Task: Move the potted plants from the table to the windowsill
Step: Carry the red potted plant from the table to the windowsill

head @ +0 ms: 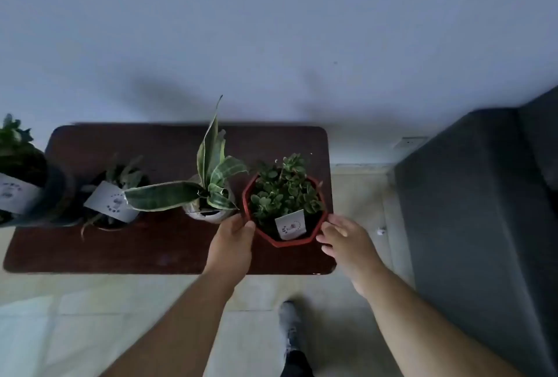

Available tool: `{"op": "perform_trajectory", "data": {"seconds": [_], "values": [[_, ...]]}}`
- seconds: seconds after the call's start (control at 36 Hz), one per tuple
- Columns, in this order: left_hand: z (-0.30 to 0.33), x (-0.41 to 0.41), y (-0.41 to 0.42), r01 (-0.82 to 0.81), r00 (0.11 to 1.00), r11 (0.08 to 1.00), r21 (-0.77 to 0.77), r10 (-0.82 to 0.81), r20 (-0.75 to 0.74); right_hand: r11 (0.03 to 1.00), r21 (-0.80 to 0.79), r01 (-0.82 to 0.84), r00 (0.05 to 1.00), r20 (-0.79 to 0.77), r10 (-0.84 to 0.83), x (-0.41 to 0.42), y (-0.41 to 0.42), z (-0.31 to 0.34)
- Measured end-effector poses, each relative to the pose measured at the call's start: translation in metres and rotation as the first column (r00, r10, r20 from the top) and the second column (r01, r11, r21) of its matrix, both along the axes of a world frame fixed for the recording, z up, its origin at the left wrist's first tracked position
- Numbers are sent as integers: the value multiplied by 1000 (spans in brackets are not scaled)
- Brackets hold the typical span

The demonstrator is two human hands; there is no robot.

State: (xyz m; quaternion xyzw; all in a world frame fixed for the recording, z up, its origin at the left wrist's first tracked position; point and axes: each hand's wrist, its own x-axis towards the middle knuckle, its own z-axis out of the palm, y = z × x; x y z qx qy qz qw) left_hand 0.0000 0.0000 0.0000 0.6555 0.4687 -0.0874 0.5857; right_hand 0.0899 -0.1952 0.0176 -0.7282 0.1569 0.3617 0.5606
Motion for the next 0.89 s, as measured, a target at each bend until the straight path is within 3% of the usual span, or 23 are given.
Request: {"op": "perform_trajectory", "data": {"seconds": [0.14, 0.44, 0.78, 0.89], "values": [[-15, 6, 3, 49, 999, 998, 25, -49, 6, 1000, 9, -30, 999, -22, 30, 9, 5, -13], [-1, 5, -6, -84, 995, 992, -90, 89, 52, 1000, -3, 3, 999, 32, -3, 6, 4, 4], [155, -69, -7, -193, 941, 969, -153, 227, 250, 980, -139, -139, 921, 347, 180, -44, 6, 156], [215, -123, 15, -269, 898, 953, -143, 302, 321, 977, -66, -200, 882, 423, 209, -95, 36, 208]]}}
